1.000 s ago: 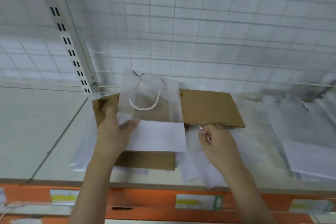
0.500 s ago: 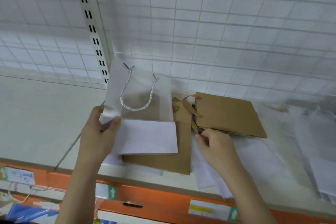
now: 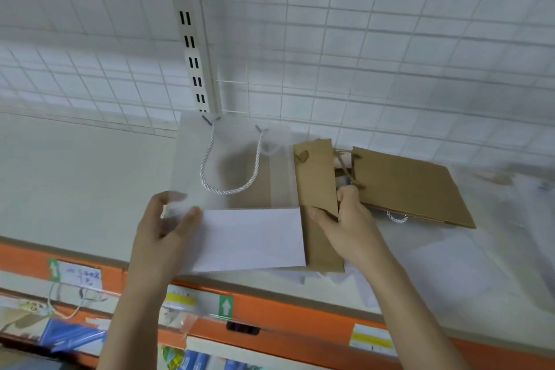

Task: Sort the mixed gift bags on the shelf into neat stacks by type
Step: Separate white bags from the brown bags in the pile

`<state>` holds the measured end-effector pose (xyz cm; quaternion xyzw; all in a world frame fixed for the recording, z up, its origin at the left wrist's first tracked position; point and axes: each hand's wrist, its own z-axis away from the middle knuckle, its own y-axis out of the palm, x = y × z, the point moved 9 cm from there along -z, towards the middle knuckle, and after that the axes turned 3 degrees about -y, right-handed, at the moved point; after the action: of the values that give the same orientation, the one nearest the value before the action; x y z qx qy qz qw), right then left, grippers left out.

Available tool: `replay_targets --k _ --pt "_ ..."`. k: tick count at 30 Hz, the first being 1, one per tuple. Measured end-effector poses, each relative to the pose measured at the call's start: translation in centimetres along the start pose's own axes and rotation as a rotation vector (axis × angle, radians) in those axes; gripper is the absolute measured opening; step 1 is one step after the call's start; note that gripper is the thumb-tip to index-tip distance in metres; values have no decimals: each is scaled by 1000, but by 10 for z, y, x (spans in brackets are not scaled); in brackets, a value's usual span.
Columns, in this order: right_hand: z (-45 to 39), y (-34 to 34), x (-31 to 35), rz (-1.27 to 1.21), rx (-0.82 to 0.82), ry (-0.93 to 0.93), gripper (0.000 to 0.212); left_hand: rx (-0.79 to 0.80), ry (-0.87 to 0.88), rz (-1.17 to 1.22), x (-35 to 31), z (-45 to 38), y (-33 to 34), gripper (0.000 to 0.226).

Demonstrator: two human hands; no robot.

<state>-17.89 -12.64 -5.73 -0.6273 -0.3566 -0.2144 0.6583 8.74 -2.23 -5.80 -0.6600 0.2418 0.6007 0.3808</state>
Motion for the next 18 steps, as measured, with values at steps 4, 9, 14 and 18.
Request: replay_targets --k 4,9,14,18 --pt "16 -25 14 -96 -152 -93 19 54 34 124 -6 3 13 22" --pt "47 -87 -3 -46 -381 -81 22 151 87 202 -25 10 52 21" --pt "95 -154 -50 41 -587 43 29 246 171 235 -47 25 109 19" --pt "126 -199 -99 -5 -676 181 32 304 165 241 -57 44 162 19"
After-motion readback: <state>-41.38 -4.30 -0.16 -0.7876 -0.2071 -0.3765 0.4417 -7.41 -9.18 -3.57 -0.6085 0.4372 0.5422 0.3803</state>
